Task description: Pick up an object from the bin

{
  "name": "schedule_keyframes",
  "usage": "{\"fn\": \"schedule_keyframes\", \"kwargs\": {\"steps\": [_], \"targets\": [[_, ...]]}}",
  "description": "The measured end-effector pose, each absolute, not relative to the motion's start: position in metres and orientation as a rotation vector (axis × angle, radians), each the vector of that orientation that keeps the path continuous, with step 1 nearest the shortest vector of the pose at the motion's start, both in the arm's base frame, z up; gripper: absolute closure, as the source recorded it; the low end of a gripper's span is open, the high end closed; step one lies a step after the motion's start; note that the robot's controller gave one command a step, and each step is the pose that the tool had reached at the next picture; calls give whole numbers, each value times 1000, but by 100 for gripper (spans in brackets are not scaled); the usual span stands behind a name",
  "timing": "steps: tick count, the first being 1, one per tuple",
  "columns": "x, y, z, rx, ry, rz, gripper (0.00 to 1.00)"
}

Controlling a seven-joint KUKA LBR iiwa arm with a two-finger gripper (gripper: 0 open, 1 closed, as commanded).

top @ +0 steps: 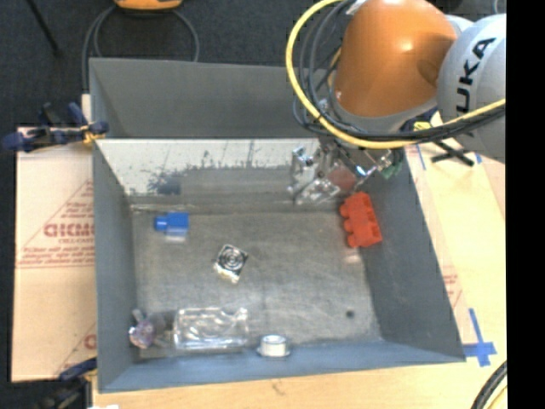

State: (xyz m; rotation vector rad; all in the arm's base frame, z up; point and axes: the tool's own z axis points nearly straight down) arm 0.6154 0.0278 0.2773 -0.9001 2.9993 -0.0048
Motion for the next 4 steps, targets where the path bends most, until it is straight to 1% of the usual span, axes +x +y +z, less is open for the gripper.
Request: {"fn": "schedule_keyframes", "kwargs": {"steps": [1, 2, 3, 4], "targets": [[571, 56, 183, -1245, 2887, 3, 100], [573, 56, 186, -1237, 2884, 0, 0], [556, 228, 143, -1369, 2822, 8, 0], [521, 228, 89, -1850, 2508, -11, 0]]}}
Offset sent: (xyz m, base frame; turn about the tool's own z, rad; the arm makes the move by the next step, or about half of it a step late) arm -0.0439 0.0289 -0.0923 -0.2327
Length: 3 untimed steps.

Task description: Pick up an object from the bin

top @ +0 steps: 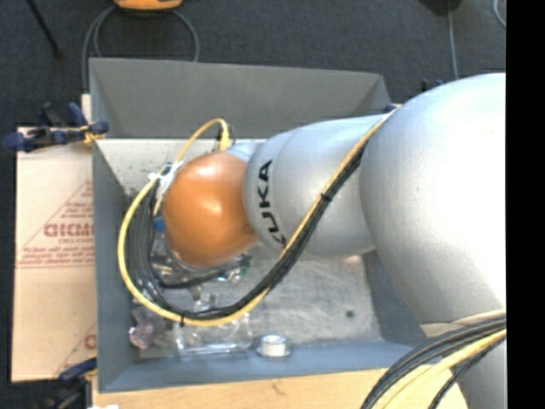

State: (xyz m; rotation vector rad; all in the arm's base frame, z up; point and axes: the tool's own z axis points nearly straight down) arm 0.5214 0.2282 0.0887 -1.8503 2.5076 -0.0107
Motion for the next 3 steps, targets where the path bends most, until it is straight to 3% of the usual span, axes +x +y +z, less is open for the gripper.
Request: {"fn": "schedule_keyframes", "kwargs": {"steps": [1, 2, 3], "targets": [[502, 236, 94, -2114, 2267, -31, 0], [502, 235, 93, -2107, 2275, -30, 100], [507, 229, 111, -2162, 2263, -4, 100]]}}
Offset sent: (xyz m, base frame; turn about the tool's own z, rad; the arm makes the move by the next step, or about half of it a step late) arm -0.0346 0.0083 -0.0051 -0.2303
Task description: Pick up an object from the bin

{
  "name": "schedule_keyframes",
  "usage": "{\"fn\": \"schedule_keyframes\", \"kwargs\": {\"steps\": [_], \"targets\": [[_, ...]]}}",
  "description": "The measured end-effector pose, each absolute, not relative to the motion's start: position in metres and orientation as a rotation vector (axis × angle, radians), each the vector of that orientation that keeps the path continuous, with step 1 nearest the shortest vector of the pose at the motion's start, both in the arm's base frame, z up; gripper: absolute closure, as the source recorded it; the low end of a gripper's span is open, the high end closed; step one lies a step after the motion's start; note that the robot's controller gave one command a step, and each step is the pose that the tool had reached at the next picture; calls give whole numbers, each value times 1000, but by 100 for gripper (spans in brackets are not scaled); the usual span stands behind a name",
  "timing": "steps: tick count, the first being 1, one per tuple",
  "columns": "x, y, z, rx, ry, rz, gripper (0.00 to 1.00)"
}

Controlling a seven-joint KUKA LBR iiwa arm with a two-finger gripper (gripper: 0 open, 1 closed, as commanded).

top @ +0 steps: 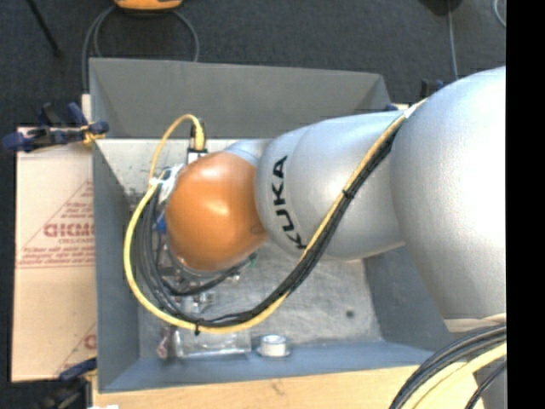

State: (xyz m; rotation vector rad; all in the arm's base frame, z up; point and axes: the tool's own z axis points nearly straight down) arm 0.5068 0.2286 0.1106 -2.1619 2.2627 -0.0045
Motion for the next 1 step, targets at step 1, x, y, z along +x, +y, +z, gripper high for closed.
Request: {"fn": "schedule_keyframes", "kwargs": {"steps": [1], "targets": [[517, 231, 297, -1917, 2475, -4, 100]]}}
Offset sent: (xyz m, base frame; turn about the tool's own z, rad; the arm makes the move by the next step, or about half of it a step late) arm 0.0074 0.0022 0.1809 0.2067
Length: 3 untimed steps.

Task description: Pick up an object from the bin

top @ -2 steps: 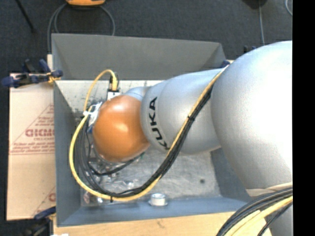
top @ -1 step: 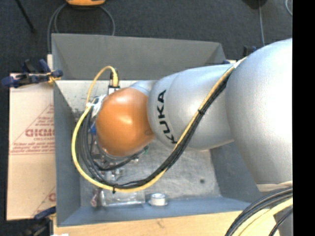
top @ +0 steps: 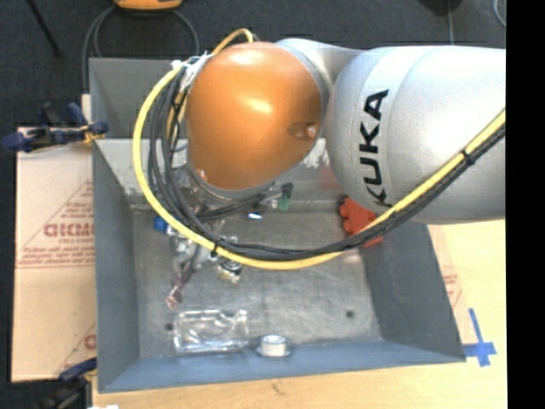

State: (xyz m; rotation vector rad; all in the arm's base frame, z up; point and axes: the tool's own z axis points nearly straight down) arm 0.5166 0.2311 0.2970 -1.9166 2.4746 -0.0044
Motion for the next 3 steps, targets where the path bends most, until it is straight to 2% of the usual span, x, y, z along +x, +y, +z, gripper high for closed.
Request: {"fn": "schedule_keyframes", "kwargs": {"steps": [1, 2, 3], "targets": [[559, 209, 208, -2208, 2237, 2, 100], [580, 188, 171, -2015, 2409, 2, 100], [567, 208, 287, -2056, 2361, -5, 100]]}}
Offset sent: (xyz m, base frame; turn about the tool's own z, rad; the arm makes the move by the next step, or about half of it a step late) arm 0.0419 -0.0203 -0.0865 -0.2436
